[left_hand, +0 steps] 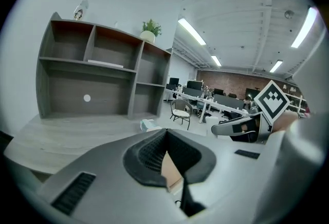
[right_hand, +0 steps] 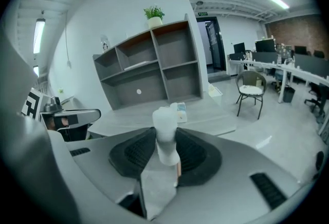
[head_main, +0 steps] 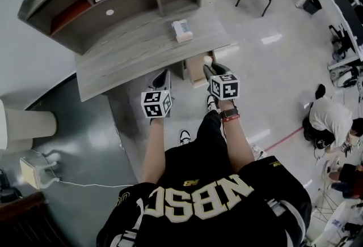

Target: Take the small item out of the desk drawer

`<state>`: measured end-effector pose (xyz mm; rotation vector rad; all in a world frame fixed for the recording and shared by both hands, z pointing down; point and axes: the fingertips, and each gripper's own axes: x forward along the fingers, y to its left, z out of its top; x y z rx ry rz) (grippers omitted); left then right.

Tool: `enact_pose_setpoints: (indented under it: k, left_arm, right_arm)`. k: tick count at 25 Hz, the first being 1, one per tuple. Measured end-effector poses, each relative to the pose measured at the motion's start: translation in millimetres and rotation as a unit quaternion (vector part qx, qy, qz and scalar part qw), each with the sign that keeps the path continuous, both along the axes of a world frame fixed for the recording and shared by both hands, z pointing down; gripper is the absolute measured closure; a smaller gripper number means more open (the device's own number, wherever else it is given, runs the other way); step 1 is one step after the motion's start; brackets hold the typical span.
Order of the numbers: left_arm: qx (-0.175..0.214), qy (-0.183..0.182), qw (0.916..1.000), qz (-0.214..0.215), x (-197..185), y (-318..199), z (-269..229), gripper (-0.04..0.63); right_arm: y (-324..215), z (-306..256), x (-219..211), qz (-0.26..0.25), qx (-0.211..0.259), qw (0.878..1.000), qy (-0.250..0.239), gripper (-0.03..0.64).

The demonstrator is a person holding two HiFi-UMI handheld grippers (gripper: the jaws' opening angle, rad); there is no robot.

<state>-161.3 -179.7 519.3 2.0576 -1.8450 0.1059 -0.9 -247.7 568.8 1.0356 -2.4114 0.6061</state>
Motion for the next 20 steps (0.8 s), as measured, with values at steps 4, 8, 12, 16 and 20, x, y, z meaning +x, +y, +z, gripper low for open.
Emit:
enact_pose_setpoints:
  k: [4, 8, 12, 16, 20]
  left_arm:
    - [0.039, -0.016, 0.9991, 0.002, -11.5, -4.0, -33.9, 0.583]
    - [0.070, -0.024, 0.9973, -0.004, -17.2, 2.9, -66.6, 0.583]
    - [0.106, -0.036, 0.9937, 0.003, -19.9, 7.1, -100.0, 0.583]
    - [0.135, -0.041, 0.9900, -0.004, -25.3, 14.1, -125.2, 0.583]
    - [0.165, -0.051, 0.9848, -0.014, -29.6, 20.6, -150.5, 0.583]
  right_arm:
    - [-3.9, -37.0, -10.6, 0.010, 0.040, 0.999, -0.026, 0.485]
    - [1.9, -71.9, -18.2, 0.011, 0.073, 0.996, -0.040, 0.485]
    - [6.1, -107.8, -24.5, 0.010, 0.111, 0.992, -0.052, 0.485]
    - [11.7, -139.6, -26.2, 0.014, 0.150, 0.986, -0.073, 0.485]
    - [18.4, -167.4, -26.9, 0.015, 0.191, 0.978, -0.079, 0.485]
